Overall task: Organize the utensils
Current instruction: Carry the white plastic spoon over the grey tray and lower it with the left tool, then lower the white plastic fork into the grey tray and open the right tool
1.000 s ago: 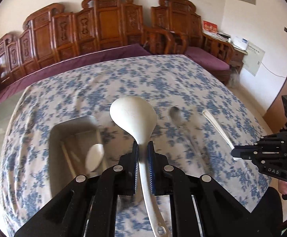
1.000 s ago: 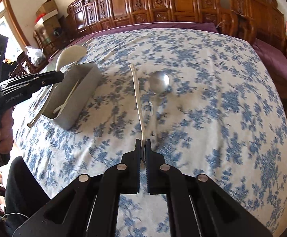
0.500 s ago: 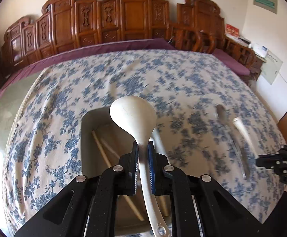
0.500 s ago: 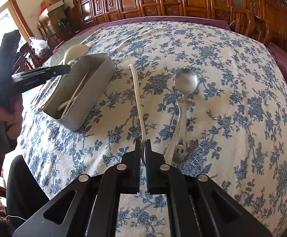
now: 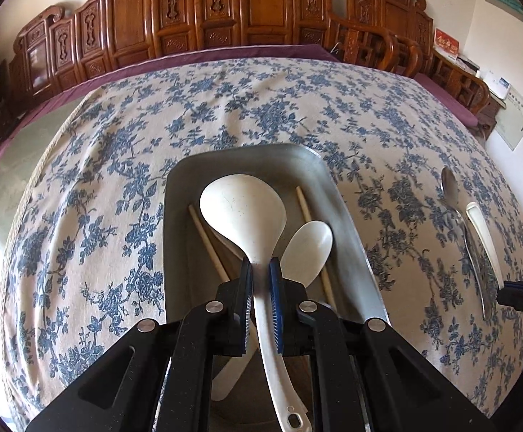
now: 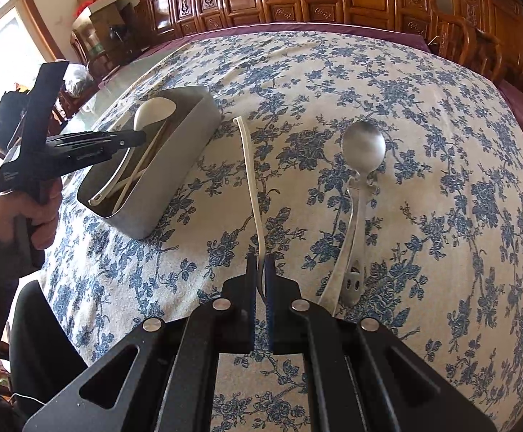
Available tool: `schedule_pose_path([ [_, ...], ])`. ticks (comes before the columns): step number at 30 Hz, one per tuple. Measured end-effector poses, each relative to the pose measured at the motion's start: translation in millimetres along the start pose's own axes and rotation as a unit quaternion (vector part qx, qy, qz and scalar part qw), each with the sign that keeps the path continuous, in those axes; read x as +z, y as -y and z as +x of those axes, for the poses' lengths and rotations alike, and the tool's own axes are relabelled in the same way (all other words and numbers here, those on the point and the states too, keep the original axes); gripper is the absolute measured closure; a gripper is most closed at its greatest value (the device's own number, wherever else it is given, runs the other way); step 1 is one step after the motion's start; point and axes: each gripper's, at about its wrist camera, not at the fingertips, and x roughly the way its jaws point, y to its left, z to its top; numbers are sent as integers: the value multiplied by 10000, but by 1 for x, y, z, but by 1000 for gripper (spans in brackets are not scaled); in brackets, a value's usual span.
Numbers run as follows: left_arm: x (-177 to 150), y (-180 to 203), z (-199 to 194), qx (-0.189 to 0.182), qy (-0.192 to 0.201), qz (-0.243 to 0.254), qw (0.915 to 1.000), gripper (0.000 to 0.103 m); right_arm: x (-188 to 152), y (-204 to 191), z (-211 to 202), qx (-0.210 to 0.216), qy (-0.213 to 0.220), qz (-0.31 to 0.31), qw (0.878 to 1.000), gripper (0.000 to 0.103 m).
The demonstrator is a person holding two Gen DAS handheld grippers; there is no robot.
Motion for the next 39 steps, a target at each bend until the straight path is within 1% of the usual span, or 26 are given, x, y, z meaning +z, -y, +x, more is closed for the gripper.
schedule_pose_path([
  [3, -1, -2, 0, -2, 2, -44, 10000, 92, 1, -4, 1, 1, -7, -33, 10000, 98],
  [10, -8, -7, -11, -23, 159, -85, 9998, 87, 2, -11, 6, 22, -57, -53, 10000, 98],
  [15, -16, -9, -29, -24, 388, -56, 9992, 87, 8, -20, 9, 85, -27, -45, 9999, 98],
  [24, -26, -25, -56, -170, 757, -234, 9967, 87, 28, -49, 2, 306, 148, -99, 9994, 98],
  [26, -26, -30, -57, -170, 780, -260, 9965, 87, 31, -58, 2, 347, 159, -149, 9992, 98],
  [29, -26, -40, -57, -49, 807, -289, 9963, 87, 35, -73, 3, 433, 173, -236, 9986, 98],
  [34, -26, -65, -52, 38, 748, -556, 9956, 87, 48, -96, 10, 548, 218, -350, 9976, 98],
  [36, -26, -75, -50, 148, 719, -640, 9952, 87, 54, -103, 14, 598, 246, -340, 9973, 98],
  [39, -27, -87, -49, 193, 705, -780, 9943, 87, 65, -113, 22, 646, 312, -274, 9970, 98],
])
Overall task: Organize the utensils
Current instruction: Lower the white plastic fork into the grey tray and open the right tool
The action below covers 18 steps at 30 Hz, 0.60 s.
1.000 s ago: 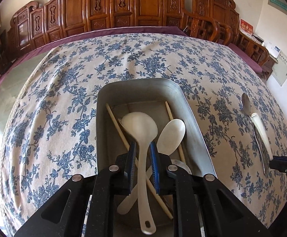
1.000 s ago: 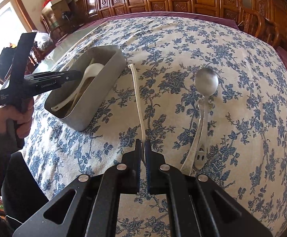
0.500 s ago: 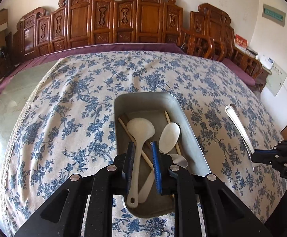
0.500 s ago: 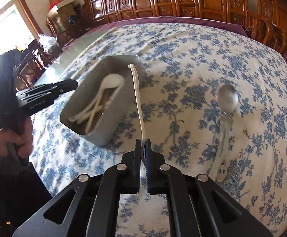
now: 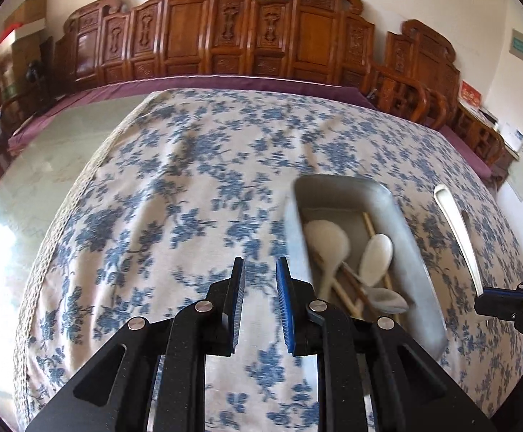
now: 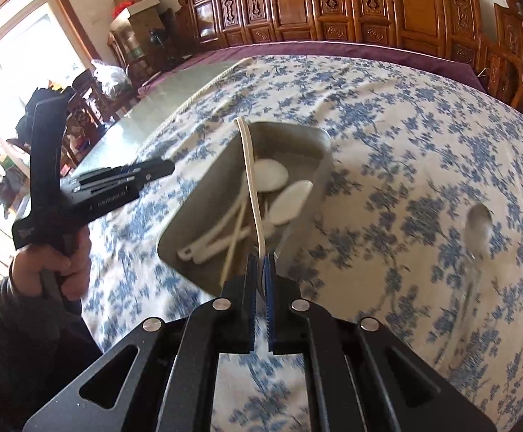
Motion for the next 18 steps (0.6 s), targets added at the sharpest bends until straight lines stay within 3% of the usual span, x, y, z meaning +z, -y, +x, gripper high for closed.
schedule_pose_path([
  [9, 1, -21, -2, 196, 25, -189, 9996, 87, 25, -21, 41, 63, -100, -10, 9999, 98],
  [18, 2, -18, -4, 229, 61, -136, 9996, 86, 30, -7, 83, 64, -343, 503, 9981, 98],
])
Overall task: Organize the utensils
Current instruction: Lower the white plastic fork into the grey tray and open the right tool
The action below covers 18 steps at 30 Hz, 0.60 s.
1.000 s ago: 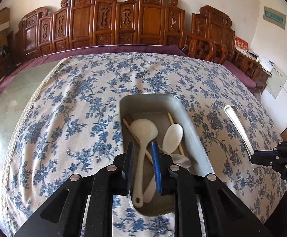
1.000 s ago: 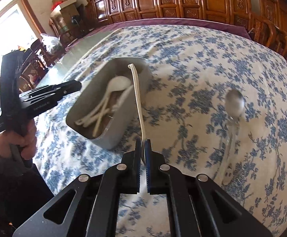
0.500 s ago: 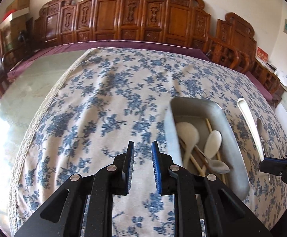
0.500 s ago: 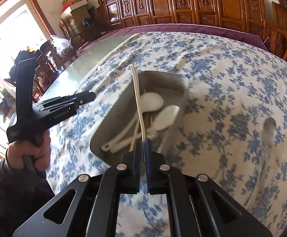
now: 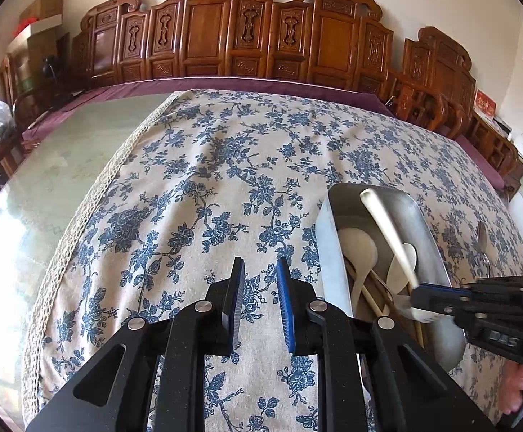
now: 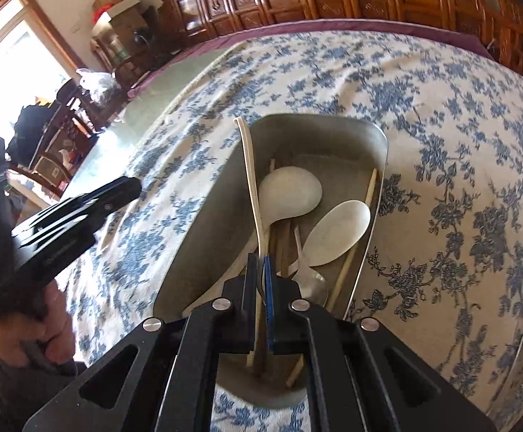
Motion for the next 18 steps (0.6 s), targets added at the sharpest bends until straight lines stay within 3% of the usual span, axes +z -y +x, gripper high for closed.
schedule_pose_path([
  [9, 2, 17, -9, -139, 120, 104, 9998, 85, -4, 4, -8, 53, 107, -128, 9998, 94],
  [14, 2, 36, -15, -294, 230, 240, 9990, 81, -14, 18, -51, -63, 488, -226, 9985, 94],
  [18, 2, 59, -19, -485, 282, 388, 9977, 79, -31, 45, -92, -530, 735, -318, 9954, 94],
])
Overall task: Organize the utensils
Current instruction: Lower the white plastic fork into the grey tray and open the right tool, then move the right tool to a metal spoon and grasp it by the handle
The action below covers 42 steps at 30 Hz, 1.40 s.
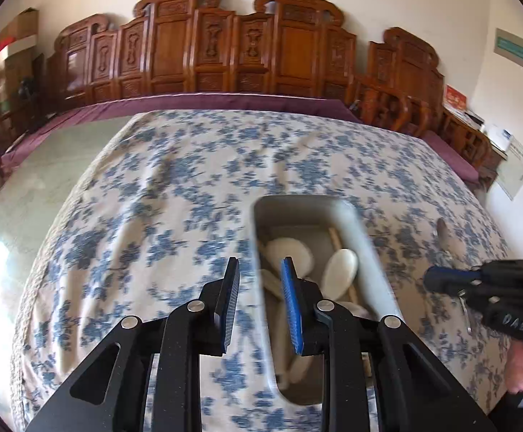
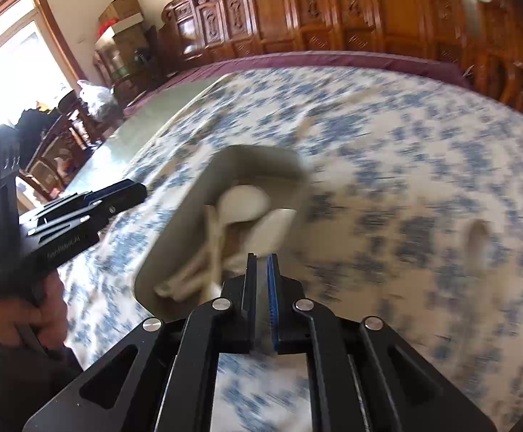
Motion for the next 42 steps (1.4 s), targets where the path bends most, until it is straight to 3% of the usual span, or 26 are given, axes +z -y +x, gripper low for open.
schedule_pose_path([
  [3, 2, 16, -2, -79, 78, 85, 9999, 63, -15, 29, -21, -464, 50, -37, 9989, 94],
  [6, 2, 31, -3, -157, 120, 169, 9997, 61, -29, 62, -36, -947, -5, 19, 9955, 94],
  [9, 3, 43, -5, -278, 176, 192, 9993, 50, -40, 90, -43, -1284, -5, 105, 9917, 82],
  [11, 2, 50, -5, -329, 186, 215, 9991, 48, -47, 103, -41, -1408, -31, 204, 9898, 79],
  [18, -5, 72, -3, -513, 136, 359, 9979, 48, -63, 119, -19, -1503, -312, 349, 9875, 79],
  [31, -12, 89, -1, -668, 48, 554, 9962, 48, -54, 140, 16, -1601, -464, 603, 9842, 80],
  [34, -12, 93, -2, -691, 62, 596, 9958, 48, -53, 143, 17, -1607, -434, 639, 9840, 87],
  [42, -16, 99, 1, -632, 27, 700, 9955, 48, -50, 144, 26, -1589, -558, 387, 9850, 91],
])
